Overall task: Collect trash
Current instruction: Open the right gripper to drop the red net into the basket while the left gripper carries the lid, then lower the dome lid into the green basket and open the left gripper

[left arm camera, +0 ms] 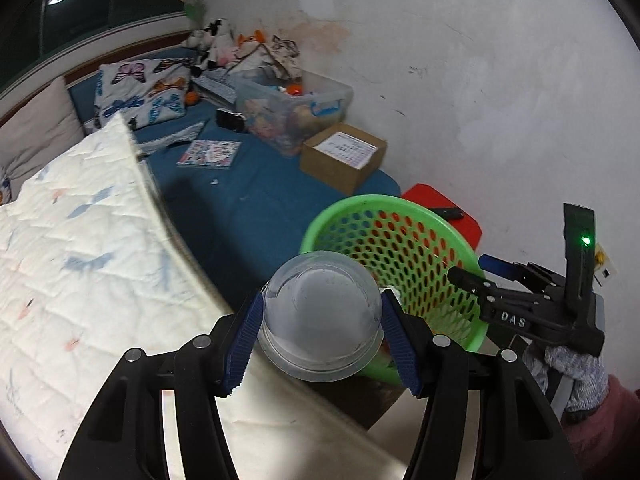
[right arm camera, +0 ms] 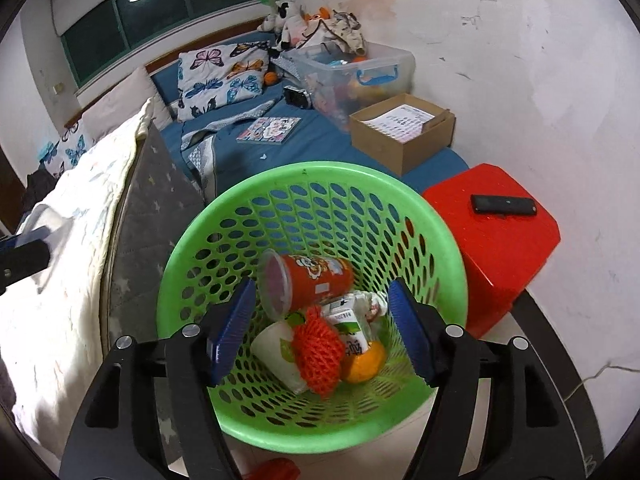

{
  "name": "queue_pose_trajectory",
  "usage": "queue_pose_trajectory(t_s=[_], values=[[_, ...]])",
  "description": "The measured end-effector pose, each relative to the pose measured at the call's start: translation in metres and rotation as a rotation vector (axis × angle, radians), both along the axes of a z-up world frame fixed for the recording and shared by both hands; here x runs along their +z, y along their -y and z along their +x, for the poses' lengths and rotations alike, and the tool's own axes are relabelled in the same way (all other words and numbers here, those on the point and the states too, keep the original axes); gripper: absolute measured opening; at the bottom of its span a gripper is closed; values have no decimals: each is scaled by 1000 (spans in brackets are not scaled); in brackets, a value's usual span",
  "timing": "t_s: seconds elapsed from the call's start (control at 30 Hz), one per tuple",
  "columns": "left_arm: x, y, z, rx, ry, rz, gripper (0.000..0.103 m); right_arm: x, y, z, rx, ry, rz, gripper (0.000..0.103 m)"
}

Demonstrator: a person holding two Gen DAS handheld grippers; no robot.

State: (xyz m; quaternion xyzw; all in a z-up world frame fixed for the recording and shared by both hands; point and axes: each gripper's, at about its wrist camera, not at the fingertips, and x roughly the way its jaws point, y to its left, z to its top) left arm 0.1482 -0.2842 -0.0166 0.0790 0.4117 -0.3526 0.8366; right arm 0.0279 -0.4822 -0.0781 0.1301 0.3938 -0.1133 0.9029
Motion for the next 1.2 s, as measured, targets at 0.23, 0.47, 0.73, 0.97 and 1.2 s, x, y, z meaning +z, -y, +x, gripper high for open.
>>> queue_pose_trajectory(t_s=[0.23,0.47,0.73,0.97,1.2], values=[[-9,37,0,-47,-37,4,58,6,5,-21,-5,23,6,69],[-22,70,-1,-91,-62,36,58,10,11,-36,-18,37,8,69],[-34,92,1,-112,-90,59,60,8,17,-47,-29,48,21,69],[-38,95,0,-116,-100,49,70,7,17,-50,-33,53,30,69],[-27,74,-1,-93,-75,27,75,10,7,-51,-17,67,41,71]])
